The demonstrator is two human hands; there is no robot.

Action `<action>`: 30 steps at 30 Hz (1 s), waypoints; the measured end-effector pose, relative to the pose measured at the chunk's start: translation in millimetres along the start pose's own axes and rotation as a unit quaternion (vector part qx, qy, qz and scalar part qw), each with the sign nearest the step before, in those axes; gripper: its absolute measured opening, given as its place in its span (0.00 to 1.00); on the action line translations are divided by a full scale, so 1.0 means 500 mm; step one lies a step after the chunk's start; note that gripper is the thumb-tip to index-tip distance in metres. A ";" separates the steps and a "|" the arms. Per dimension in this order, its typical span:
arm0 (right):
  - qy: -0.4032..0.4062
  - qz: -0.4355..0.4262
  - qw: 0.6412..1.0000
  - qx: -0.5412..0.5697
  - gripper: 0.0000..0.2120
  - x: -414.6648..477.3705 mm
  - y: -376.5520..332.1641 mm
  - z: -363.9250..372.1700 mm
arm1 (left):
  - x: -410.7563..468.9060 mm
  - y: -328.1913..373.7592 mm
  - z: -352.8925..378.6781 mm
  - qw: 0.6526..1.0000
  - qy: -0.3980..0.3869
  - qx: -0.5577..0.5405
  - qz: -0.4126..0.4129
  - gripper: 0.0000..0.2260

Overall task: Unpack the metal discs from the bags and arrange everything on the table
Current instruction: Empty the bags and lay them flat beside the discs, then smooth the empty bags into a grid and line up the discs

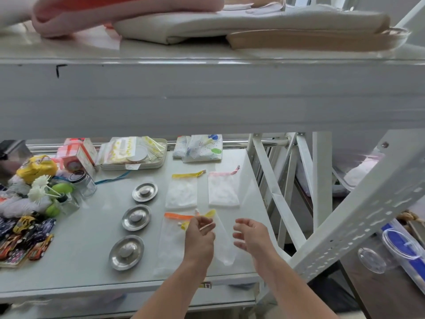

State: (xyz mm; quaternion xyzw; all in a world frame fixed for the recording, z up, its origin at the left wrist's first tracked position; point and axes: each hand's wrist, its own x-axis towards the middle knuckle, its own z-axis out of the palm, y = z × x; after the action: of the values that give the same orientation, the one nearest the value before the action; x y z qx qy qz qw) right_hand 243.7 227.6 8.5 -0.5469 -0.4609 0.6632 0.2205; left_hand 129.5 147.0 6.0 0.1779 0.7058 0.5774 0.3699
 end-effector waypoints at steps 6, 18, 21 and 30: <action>0.004 -0.160 0.930 -0.331 0.26 -0.013 0.038 0.017 | 0.004 -0.002 0.010 0.999 0.009 -0.034 -0.009 0.13; -0.048 -0.274 0.771 -0.573 0.25 -0.051 0.081 0.059 | 0.012 -0.019 -0.006 0.996 0.003 -0.067 -0.060 0.13; -0.032 -0.300 0.747 -0.592 0.13 -0.045 0.095 0.060 | 0.008 -0.015 -0.008 0.997 -0.006 -0.063 -0.045 0.12; -0.003 -0.040 0.999 0.030 0.05 -0.032 0.008 0.026 | -0.049 -0.014 -0.046 0.977 0.125 -0.128 -0.120 0.06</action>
State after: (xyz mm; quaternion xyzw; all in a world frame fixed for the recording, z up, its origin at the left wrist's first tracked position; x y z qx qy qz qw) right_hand 237.4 208.3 13.0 -0.5192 -0.4632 0.6688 0.2620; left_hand 130.2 112.9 8.4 -0.0306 0.6829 0.6318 0.3654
